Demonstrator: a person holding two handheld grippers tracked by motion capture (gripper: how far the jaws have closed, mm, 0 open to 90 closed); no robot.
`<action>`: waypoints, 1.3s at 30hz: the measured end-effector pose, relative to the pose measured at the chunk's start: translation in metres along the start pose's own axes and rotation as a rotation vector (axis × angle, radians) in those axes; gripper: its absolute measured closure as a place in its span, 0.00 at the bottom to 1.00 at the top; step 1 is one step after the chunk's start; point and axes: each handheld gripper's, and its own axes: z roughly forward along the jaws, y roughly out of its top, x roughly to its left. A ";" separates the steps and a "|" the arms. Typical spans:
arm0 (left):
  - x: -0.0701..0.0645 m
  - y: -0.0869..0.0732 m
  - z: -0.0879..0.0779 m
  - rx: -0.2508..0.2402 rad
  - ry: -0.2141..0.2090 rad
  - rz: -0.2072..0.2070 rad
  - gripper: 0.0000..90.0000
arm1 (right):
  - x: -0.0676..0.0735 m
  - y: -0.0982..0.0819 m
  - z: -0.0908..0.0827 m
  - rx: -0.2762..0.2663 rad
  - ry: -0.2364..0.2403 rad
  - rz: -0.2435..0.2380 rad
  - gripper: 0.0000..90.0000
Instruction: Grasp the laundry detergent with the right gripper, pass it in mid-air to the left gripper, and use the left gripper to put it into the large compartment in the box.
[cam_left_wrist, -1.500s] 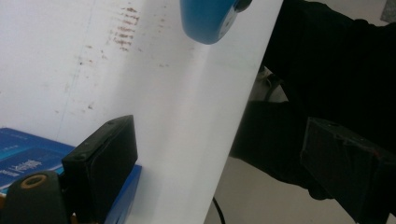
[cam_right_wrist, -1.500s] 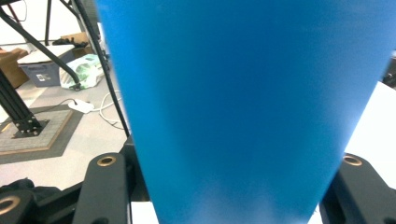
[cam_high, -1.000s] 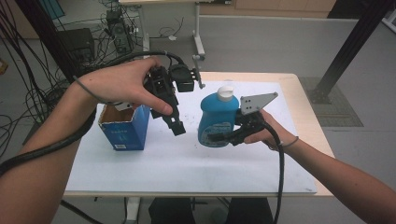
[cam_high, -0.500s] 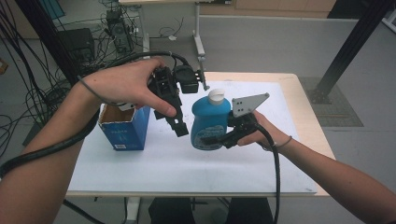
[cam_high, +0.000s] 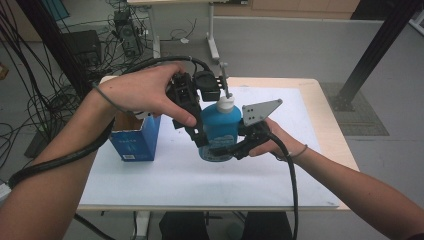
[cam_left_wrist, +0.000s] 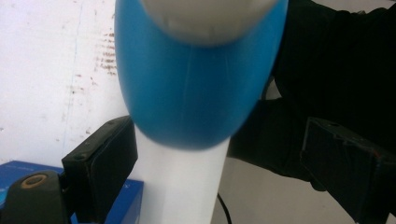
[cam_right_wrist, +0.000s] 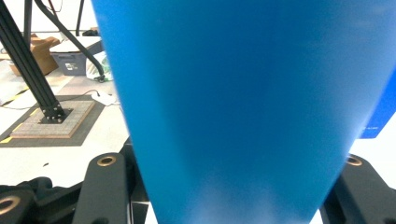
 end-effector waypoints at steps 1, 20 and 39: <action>0.000 0.001 0.000 0.003 0.004 0.002 0.12 | 0.000 0.000 0.000 -0.001 -0.001 0.002 0.45; 0.000 0.020 0.009 -0.004 -0.004 0.034 0.12 | 0.006 0.008 0.011 -0.002 0.030 -0.014 0.45; 0.001 0.021 0.013 0.000 -0.004 0.037 0.12 | 0.005 0.008 0.009 0.000 0.025 -0.014 0.45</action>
